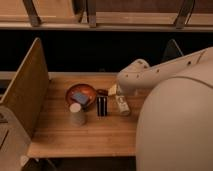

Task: Place the ceramic cup over the eraser

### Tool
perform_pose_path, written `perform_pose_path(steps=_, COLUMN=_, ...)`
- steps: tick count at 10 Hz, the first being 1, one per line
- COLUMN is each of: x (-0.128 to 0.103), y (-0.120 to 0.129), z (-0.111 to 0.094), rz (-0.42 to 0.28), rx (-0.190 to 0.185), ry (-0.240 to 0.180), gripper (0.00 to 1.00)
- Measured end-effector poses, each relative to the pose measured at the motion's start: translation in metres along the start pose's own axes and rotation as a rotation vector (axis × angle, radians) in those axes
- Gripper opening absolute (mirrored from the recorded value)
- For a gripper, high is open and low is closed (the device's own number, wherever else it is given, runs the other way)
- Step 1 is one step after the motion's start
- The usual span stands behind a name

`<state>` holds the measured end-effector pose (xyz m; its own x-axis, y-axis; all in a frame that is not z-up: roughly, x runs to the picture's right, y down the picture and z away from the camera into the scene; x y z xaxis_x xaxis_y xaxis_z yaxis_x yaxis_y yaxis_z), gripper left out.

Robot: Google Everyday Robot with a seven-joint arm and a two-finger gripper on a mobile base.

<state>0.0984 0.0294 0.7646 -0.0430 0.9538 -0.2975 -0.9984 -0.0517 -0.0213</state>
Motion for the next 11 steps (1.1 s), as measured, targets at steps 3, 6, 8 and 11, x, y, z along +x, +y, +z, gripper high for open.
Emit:
perform_pose_path(steps=3, x=0.0000, y=0.0000, z=0.0000, rz=0.000, rx=0.000, ry=0.000, gripper=0.80)
perform_pose_path(steps=6, x=0.0001, y=0.0000, z=-0.0001, rz=-0.001, rx=0.000, ry=0.000, gripper=0.80)
perform_pose_path(steps=8, x=0.0001, y=0.0000, z=-0.0001, rz=-0.001, rx=0.000, ry=0.000, gripper=0.80)
perform_pose_path(steps=11, x=-0.0006, y=0.0020, z=-0.0038, rz=-0.017, rx=0.003, ry=0.000, gripper=0.80)
